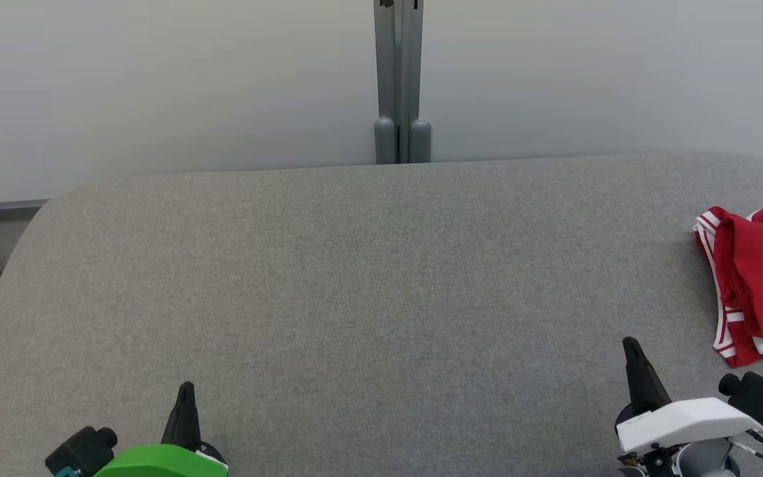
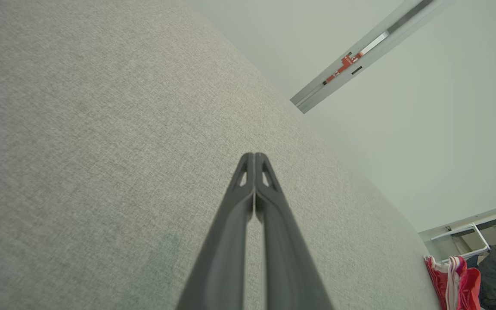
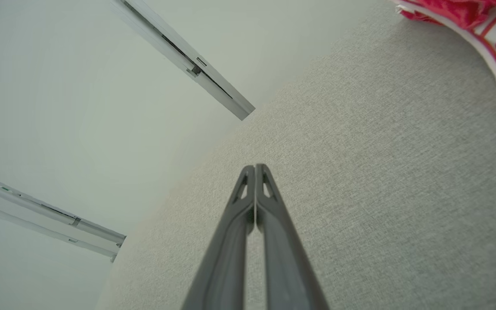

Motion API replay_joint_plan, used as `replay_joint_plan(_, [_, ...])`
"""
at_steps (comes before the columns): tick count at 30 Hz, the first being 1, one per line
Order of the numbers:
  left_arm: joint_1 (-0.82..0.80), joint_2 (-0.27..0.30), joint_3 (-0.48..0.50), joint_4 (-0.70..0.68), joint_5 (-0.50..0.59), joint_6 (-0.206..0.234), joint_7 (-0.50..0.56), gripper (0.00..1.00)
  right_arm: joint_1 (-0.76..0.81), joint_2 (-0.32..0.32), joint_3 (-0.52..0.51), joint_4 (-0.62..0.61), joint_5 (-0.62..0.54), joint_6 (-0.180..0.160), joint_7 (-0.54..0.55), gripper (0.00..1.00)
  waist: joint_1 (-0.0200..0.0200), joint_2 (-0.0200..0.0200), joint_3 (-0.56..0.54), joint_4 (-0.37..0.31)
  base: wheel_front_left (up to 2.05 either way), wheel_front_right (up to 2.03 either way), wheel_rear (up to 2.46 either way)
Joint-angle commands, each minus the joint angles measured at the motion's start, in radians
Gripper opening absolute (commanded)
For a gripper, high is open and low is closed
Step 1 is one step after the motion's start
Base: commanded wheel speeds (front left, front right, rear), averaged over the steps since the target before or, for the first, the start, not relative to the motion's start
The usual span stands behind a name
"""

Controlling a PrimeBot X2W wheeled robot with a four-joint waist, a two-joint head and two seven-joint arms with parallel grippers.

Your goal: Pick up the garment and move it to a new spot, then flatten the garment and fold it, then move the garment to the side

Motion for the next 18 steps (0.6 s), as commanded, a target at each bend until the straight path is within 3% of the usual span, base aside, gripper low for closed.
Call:
replay_joint_plan(1, [-0.036, 0.001, 0.011, -0.017, -0.032, -0.009, 0.008, 0.00, -0.033, -0.004, -0.006, -0.018, 0.036, 0.000, 0.008, 0.00, 0.0000, 0.0000, 0.001, -0.001, 0.00, 0.00, 0.00])
replay_joint_plan(18, [-0.067, 0.002, 0.062, -0.032, -0.237, -0.038, 0.069, 0.00, -0.059, -0.005, -0.034, -0.025, 0.255, 0.000, 0.070, 0.00, 0.0000, 0.0000, 0.016, -0.007, 0.00, 0.00, 0.00])
